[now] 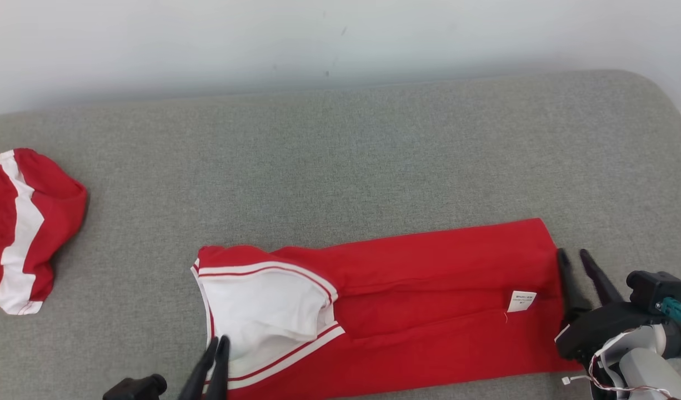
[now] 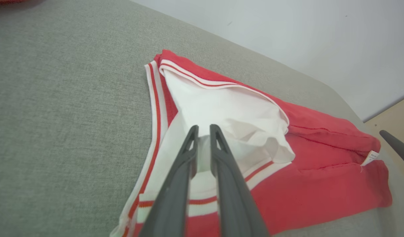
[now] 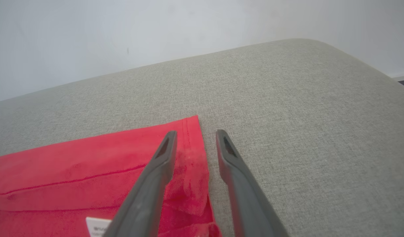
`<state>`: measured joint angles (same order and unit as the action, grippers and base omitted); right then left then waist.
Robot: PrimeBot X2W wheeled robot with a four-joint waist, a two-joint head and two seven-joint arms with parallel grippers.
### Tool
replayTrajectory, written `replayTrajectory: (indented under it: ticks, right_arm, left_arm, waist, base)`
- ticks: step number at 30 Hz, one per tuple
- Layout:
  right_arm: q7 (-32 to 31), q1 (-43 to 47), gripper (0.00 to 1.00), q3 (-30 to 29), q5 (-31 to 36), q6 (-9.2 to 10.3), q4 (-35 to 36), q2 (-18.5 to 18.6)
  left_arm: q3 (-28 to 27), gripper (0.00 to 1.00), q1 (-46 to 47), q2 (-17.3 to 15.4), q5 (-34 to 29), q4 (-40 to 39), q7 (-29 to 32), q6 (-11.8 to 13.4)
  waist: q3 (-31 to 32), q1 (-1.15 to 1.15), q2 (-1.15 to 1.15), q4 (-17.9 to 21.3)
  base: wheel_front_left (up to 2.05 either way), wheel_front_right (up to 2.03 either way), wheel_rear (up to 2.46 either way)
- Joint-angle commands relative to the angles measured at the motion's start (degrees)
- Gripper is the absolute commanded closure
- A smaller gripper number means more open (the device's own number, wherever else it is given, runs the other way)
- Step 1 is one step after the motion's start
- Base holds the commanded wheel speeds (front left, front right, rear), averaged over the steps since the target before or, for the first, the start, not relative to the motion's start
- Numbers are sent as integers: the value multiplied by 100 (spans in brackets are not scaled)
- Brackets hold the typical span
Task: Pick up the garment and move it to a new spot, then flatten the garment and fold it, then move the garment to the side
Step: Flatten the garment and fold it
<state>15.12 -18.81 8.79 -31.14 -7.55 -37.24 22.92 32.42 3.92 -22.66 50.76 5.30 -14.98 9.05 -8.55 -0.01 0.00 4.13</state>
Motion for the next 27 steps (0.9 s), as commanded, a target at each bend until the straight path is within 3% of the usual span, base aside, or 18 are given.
replayTrajectory:
  ticks: [1,8,17,27]
  right_arm:
    - [2,91,0,-35,66,14,52,-55]
    - [2,253,0,-116,154,14,241,-72]
    - [-324,84,0,-70,236,14,-229,-17]
    - [-541,-131,0,-48,266,14,-920,-63]
  left_arm:
    - [-124,0,-47,115,-98,37,-25,-41]
    - [-962,0,-185,471,-1163,14,-23,-196]
    - [-2088,0,-545,987,-2564,-173,-24,-382]
    - [-2907,0,-717,1233,-3357,1,-25,-599]
  waist:
    - [48,1,0,-5]
    - [205,1,0,-1]
    - [459,1,0,-79]
    - [595,1,0,-201]
  base:
    - [0,0,0]
    - [0,0,0]
    - [0,0,0]
    - [0,0,0]
